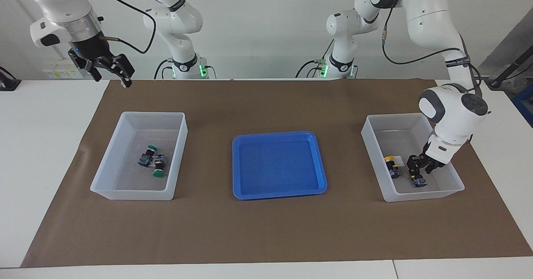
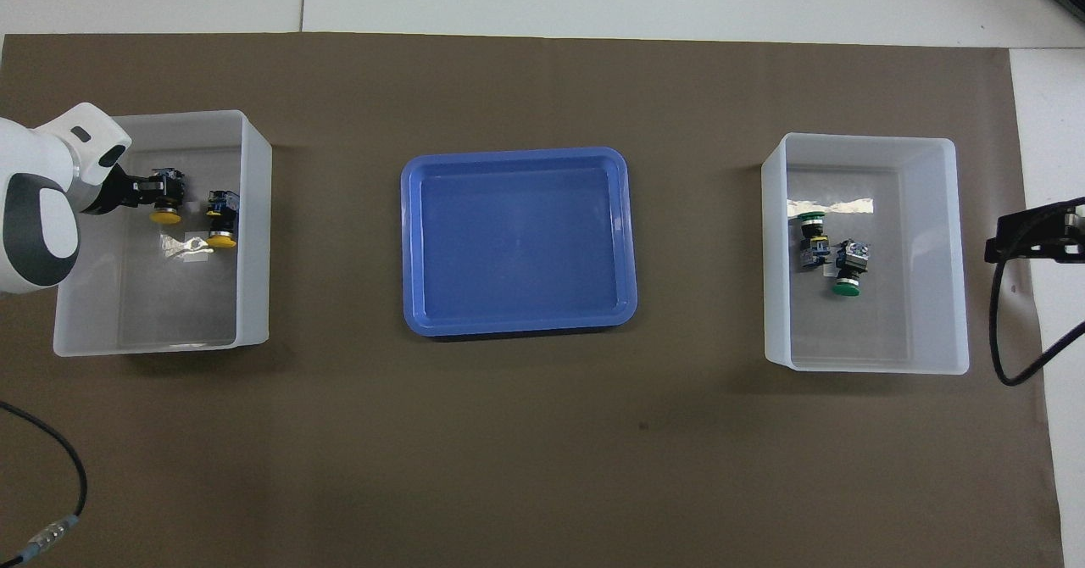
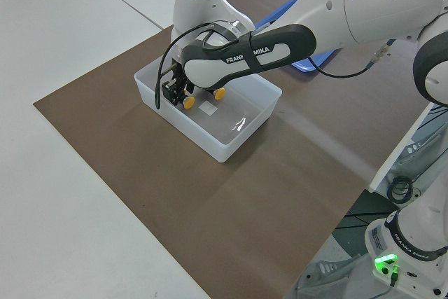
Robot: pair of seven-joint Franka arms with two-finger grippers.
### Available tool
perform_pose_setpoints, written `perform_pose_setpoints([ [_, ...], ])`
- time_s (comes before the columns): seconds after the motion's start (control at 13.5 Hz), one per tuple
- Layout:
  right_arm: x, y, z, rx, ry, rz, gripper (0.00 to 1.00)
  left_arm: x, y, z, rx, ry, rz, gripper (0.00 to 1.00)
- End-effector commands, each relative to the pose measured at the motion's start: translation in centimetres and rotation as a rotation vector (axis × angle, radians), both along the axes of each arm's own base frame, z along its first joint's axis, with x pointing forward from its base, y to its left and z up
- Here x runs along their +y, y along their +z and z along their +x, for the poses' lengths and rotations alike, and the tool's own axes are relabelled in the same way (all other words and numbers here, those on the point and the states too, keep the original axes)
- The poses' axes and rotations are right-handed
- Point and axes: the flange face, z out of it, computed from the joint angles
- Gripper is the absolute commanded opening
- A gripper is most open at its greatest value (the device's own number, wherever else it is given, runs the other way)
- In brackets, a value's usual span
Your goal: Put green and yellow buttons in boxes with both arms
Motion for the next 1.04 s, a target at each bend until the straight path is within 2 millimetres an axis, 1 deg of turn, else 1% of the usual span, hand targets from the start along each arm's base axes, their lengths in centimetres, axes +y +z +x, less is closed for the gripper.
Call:
perform_pose_setpoints([
  [0.0,0.1,0.0,-0.6,0.002,0.008,0.012,1.00,0.4,3.8,2.0,0.042,-0.019,0.010,0.65],
  [0.07,0.1,-0.1,-0.6,0.003,0.008,0.012,1.00,0.0,5.5,2.7,0.081,-0.024,0.004,0.65],
  [0.22,0.1,0.0,-0.6,0.000,0.010,0.012,1.00,-0.3,9.2,3.5,0.125,-0.026,-0.003,0.65],
  [0.3,0.1,-0.1,-0.5,-0.003,0.011,0.011,1.00,-0.9,10.7,3.5,0.145,-0.033,-0.004,0.65],
  [0.37,0.2,0.0,-0.5,-0.010,0.011,0.011,1.00,-1.7,11.6,3.3,0.171,-0.042,-0.003,0.65],
  [0.44,0.7,0.0,-0.4,-0.012,0.024,0.013,1.00,-2.4,13.0,2.9,0.205,-0.053,0.012,0.65],
  [0.52,0.3,-0.1,-0.4,-0.012,0.019,0.013,1.00,-4.5,14.9,2.6,0.237,-0.076,0.030,0.65],
  [0.67,0.2,0.0,-0.4,-0.013,0.024,0.014,1.00,-7.2,16.8,1.8,0.287,-0.070,0.051,0.65],
  [0.74,0.2,-0.1,-0.4,-0.012,0.025,0.014,1.00,-8.9,18.6,1.0,0.279,-0.083,0.055,0.65],
  [0.89,0.2,0.1,-0.4,-0.011,0.042,0.015,1.00,-10.8,20.2,-0.2,0.297,-0.081,0.054,0.65],
  [0.96,0.4,0.5,-0.2,-0.017,0.063,0.014,1.00,-12.3,21.4,-0.8,0.285,-0.091,0.056,0.67],
])
